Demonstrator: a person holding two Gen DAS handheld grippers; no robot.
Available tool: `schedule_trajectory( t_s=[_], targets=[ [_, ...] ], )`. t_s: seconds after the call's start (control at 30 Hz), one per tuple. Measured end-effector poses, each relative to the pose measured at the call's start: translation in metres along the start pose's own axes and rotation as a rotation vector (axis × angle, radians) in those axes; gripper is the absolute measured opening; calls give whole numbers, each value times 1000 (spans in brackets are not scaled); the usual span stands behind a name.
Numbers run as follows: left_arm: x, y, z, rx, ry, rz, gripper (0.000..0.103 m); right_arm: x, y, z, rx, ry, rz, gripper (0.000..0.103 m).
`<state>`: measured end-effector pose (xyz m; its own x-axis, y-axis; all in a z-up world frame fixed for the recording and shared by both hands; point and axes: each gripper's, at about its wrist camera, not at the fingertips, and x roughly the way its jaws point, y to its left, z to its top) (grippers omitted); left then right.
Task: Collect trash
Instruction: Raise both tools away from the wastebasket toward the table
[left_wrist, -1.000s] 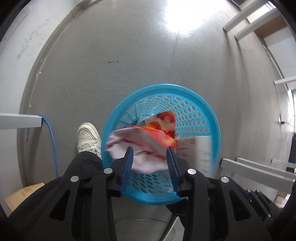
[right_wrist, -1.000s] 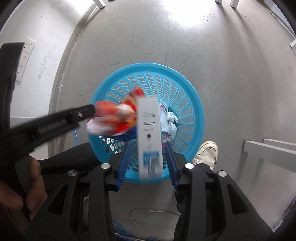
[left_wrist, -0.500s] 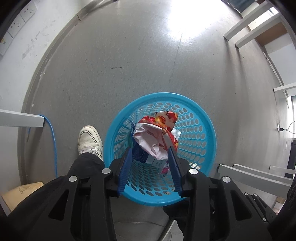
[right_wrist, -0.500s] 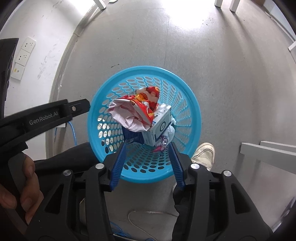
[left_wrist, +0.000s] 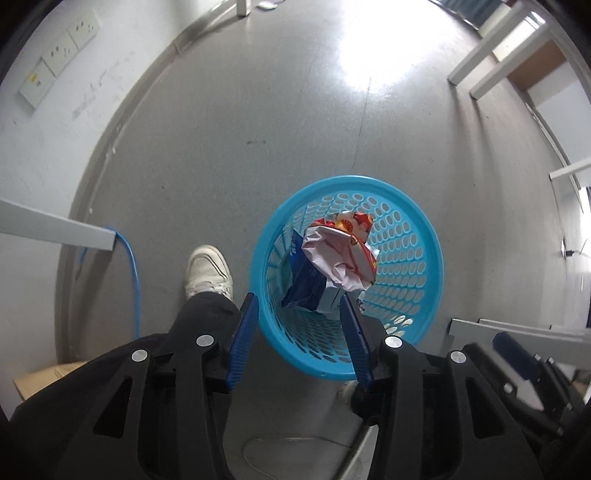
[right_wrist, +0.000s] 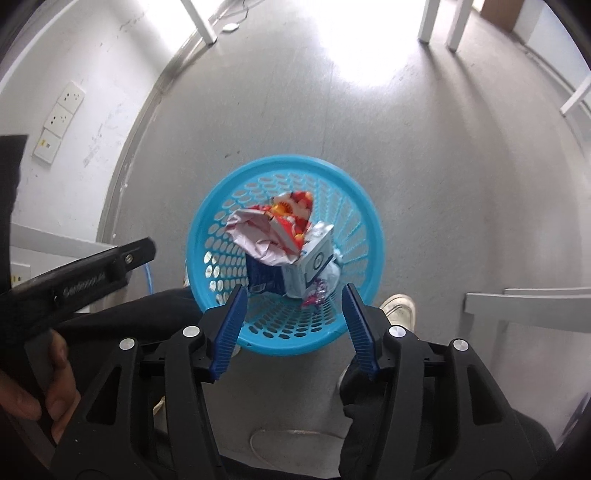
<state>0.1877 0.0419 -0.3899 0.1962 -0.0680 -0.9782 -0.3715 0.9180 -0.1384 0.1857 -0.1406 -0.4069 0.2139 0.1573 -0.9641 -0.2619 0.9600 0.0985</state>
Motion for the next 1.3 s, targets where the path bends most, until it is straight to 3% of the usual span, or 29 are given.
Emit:
schedule_trajectory(
  t_s=[0.23, 0.4, 0.57, 0.67, 0.8, 1.0, 1.23, 1.3],
  targets=[
    [-38, -6, -34, 106, -111, 10, 51, -37, 7, -25, -36, -75, 8, 58],
    [-69, -11, -62, 192, -184, 9, 54, -65, 12, -42, -67, -136, -58, 61],
    [-108, -13, -86, 261, -294, 26, 59, -93, 12, -59, -74, -186, -42, 65],
    [-124, -13, -101, 277, -315, 11, 60, -114, 13, -67, -92, -209, -24, 69],
    [-149, -11, -121, 301, -353, -31, 66, -139, 12, -80, -116, -237, -29, 69],
    [-188, -8, -156, 373, -479, -11, 74, -174, 6, -107, -105, -283, -1, 75],
    [-222, 6, -182, 396, -523, -61, 81, -218, 13, -139, -127, -384, 28, 82],
    [-236, 7, -194, 425, -587, -63, 89, -234, 14, -149, -129, -416, 33, 84]
  ],
)
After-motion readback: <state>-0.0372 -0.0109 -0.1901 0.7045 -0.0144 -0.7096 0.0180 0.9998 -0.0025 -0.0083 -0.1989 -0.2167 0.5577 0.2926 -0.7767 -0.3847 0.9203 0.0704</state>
